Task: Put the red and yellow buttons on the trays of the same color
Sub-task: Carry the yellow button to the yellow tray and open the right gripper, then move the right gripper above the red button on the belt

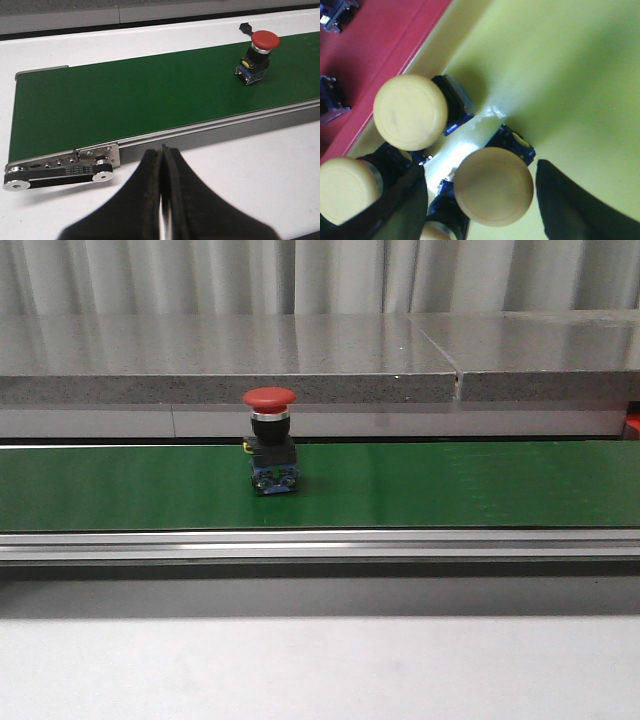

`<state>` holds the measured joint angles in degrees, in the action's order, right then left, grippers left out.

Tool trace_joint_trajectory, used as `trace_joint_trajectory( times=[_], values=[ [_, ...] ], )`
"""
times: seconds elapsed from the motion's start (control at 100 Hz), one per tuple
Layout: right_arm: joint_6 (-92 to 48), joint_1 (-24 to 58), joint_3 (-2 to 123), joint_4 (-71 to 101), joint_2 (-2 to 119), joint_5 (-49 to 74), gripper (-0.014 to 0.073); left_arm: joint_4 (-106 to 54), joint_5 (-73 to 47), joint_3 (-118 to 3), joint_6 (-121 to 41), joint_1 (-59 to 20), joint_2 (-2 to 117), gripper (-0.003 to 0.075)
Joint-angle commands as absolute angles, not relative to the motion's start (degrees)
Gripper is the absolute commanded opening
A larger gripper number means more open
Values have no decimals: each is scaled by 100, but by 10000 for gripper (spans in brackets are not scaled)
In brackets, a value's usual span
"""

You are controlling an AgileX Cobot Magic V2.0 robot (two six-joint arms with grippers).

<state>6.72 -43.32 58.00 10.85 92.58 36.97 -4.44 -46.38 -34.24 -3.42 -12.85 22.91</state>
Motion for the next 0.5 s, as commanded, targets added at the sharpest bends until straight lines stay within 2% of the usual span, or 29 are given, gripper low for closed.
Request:
trace_joint_trajectory(
  times=[0.0, 0.49],
  values=[
    [671, -4362, 5935, 1151, 9006, 3531, 477, -515, -4243, -3560, -289, -1335, 2342, -21],
    [666, -4304, 5935, 1063, 7683, 3779, 477, -515, -4243, -3560, -289, -1335, 2342, -21]
  ],
)
